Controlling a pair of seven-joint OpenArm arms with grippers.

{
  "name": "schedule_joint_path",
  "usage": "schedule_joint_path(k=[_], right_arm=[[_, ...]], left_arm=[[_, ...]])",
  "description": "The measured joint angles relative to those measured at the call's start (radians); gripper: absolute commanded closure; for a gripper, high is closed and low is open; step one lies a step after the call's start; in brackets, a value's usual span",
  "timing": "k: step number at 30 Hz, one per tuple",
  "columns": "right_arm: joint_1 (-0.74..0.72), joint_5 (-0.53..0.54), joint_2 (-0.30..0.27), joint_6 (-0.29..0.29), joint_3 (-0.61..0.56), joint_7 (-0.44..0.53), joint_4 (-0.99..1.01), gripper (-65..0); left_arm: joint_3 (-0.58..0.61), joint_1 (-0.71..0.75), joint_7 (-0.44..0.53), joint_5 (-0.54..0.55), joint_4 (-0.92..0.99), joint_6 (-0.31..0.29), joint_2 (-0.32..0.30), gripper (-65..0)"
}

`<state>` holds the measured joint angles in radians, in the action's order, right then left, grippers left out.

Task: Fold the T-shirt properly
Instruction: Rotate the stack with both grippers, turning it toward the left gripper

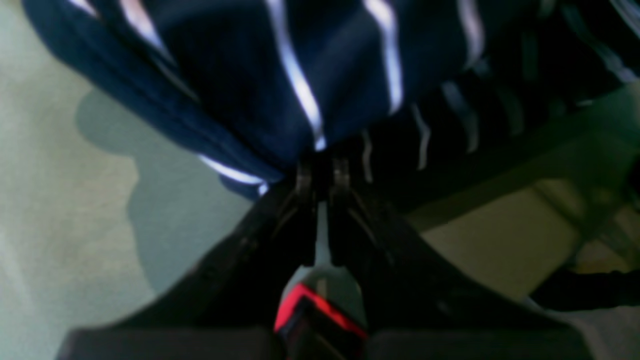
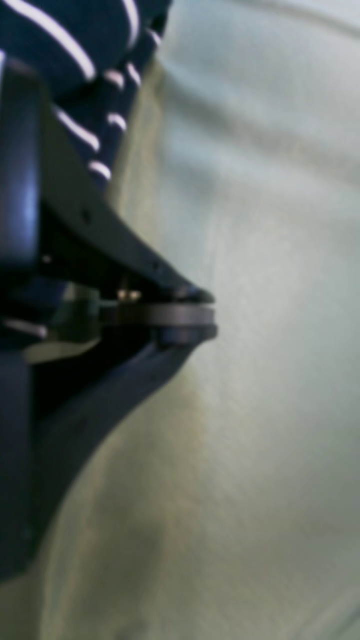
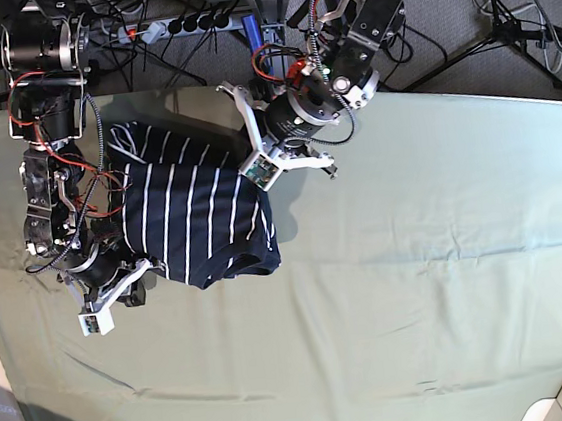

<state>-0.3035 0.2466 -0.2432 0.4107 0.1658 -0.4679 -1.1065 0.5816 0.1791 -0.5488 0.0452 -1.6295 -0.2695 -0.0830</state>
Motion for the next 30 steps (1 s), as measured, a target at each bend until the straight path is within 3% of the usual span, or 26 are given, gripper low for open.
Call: schedule_joint_path(k=[7,11,19,30], right_arm=[[0.043,0.028,-0.004,0.000,0.000,-0.007,-0.002,0.0],[0.079,0.128,-0.035,0.000,0.000,-0.008,-0.018,0.0],[0.158,0.225,-0.092,0.000,0.000,-0.089,-0.112,0.0],[0.285,0.265,-0.092,0.000,0.000,-0.142,-0.268,0.0]], left_arm=[[0.003,-0.026,0.000,-0.030,0.016,0.000,0.000,-3.0],[0.005,-0.079,0.018,-0.038,0.089,0.000,0.000,-3.0],[0.008,-0.222,0.044,-0.028,0.213,-0.023,0.003,-3.0],[0.008,-0.370,0.022,-0.018,0.316,-0.023,0.000,-3.0]])
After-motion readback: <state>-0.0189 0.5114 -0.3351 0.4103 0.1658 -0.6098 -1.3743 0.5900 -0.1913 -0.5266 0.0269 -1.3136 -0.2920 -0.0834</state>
